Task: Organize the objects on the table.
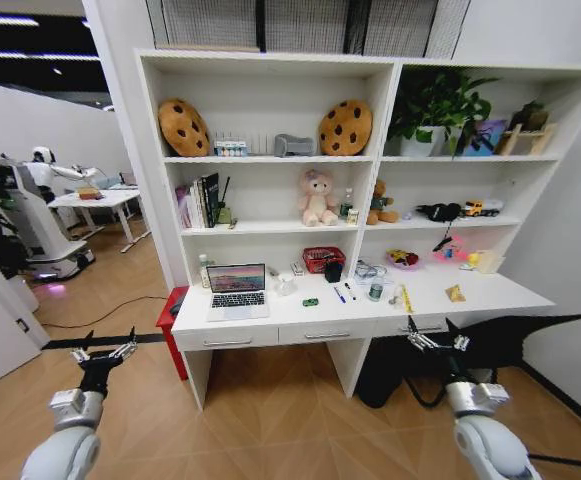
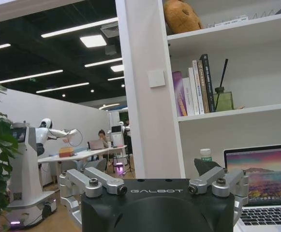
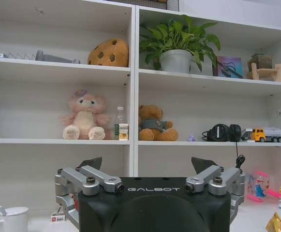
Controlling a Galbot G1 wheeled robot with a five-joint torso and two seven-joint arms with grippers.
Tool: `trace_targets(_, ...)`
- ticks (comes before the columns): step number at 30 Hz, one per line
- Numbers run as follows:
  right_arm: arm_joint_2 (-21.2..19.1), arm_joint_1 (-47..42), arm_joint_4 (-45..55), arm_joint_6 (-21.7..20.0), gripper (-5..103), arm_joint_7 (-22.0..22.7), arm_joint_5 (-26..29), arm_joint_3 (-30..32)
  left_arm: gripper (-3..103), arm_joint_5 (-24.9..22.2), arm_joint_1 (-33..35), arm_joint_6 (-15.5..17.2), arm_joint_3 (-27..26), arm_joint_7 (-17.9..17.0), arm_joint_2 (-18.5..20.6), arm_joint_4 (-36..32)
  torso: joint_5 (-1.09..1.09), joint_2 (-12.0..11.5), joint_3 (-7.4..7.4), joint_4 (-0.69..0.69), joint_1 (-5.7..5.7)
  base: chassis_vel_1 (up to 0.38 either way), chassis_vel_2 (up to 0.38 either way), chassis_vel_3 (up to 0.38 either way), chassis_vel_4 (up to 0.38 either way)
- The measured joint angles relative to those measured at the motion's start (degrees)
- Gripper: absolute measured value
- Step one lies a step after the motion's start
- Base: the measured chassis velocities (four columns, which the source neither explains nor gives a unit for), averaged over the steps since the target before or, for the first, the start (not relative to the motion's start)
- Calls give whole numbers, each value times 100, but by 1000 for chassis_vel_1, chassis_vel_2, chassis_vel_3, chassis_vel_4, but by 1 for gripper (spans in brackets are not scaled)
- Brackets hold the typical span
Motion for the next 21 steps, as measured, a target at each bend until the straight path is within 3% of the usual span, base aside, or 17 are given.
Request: trace_targets(21, -70, 35, 43, -37, 100, -23, 178, -30, 99, 67, -3, -57, 6, 49, -38, 138, 0, 0, 0, 1, 0, 0, 0, 0, 0)
